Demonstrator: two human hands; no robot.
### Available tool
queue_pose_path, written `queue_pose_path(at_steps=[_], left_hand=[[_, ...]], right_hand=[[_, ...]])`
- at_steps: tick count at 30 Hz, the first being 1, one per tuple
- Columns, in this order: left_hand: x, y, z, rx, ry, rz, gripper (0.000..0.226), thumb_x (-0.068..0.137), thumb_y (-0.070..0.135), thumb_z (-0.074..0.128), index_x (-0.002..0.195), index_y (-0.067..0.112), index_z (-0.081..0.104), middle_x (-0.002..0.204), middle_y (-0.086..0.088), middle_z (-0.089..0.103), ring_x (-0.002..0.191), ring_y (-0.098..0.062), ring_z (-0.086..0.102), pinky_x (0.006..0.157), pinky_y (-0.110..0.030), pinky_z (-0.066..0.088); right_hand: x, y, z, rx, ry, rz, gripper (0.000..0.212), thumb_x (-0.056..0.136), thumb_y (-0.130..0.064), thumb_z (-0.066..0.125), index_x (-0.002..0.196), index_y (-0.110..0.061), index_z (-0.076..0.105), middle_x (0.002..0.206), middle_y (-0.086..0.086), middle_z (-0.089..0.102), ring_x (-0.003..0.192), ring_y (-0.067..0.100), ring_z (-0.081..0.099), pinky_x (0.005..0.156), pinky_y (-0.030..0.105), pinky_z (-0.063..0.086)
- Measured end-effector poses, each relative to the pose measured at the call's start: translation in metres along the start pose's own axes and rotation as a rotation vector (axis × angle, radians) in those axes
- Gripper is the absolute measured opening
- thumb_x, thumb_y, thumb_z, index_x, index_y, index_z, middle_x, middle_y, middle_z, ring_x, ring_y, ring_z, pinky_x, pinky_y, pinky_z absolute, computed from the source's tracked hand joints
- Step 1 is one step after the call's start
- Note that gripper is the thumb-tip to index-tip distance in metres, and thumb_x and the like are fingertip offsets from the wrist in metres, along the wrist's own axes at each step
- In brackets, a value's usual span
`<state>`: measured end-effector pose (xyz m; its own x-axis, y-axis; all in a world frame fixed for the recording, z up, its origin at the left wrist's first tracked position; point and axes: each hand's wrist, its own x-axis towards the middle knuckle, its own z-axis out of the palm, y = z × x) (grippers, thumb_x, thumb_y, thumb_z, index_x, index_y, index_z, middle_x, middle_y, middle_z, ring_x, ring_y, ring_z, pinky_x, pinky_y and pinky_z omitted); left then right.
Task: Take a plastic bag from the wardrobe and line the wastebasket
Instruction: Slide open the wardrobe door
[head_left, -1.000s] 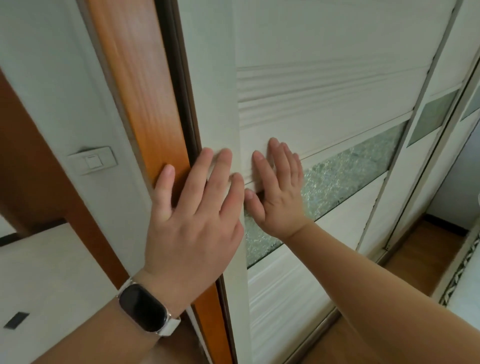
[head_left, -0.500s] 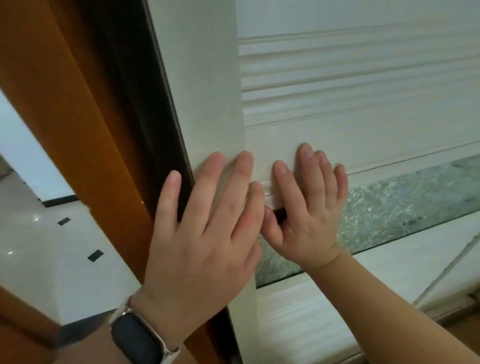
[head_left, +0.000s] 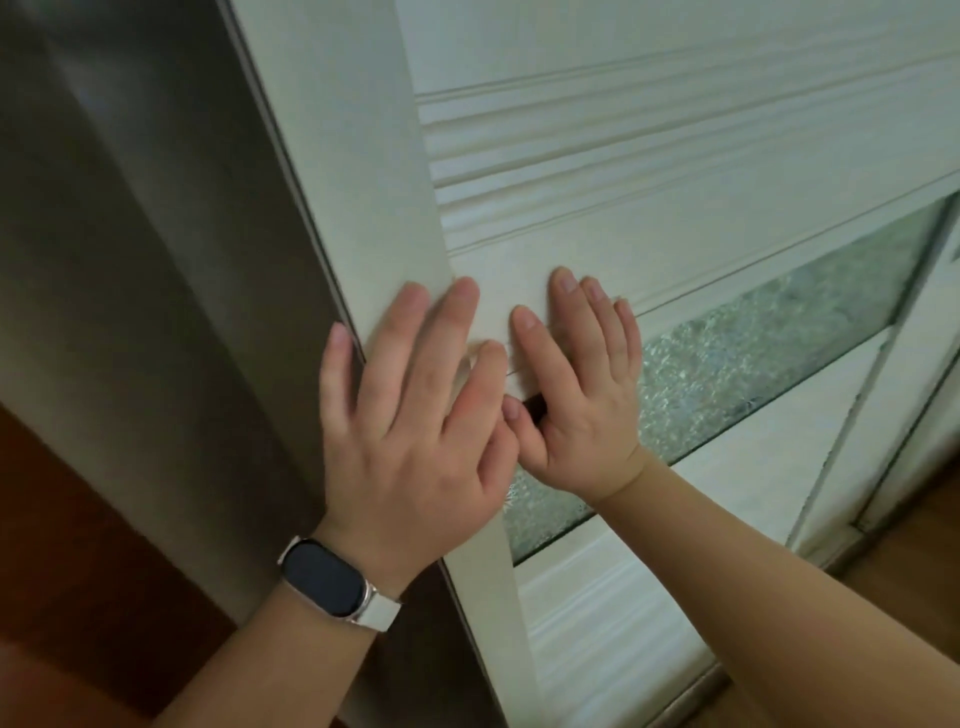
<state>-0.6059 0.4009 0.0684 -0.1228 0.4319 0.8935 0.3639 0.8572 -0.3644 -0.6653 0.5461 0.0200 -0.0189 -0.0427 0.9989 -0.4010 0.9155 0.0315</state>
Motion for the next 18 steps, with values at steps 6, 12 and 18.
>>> queue_pose_path(at_steps=[6,12,18], left_hand=[[0.021,0.032,0.031,-0.094,0.036,0.013,0.027,0.082,0.026,0.059,0.105,0.017,0.07,0.144,-0.01,0.044,0.137,-0.03,0.031,0.111,-0.053,0.024],[0.043,0.05,0.06,-0.231,0.04,0.135,0.037,0.078,0.028,0.064,0.112,0.013,0.069,0.143,-0.013,0.039,0.135,-0.032,0.029,0.104,-0.057,0.035],[0.069,0.065,0.101,-0.224,0.054,0.303,0.046,0.076,0.035,0.062,0.117,0.015,0.068,0.142,-0.012,0.044,0.136,-0.027,0.029,0.106,-0.054,0.031]], right_hand=[[-0.002,0.05,-0.007,-0.01,0.005,0.004,0.055,0.092,-0.044,0.032,0.141,-0.018,0.038,0.145,0.015,0.036,0.137,0.033,0.036,0.106,0.057,0.032],[-0.003,0.106,-0.014,-0.022,-0.014,0.016,0.054,0.092,-0.044,0.03,0.14,-0.018,0.037,0.145,0.016,0.036,0.137,0.032,0.034,0.107,0.058,0.03],[-0.005,0.16,-0.018,-0.013,-0.028,0.017,0.053,0.094,-0.043,0.029,0.138,-0.016,0.037,0.144,0.02,0.035,0.138,0.033,0.032,0.103,0.063,0.032]])
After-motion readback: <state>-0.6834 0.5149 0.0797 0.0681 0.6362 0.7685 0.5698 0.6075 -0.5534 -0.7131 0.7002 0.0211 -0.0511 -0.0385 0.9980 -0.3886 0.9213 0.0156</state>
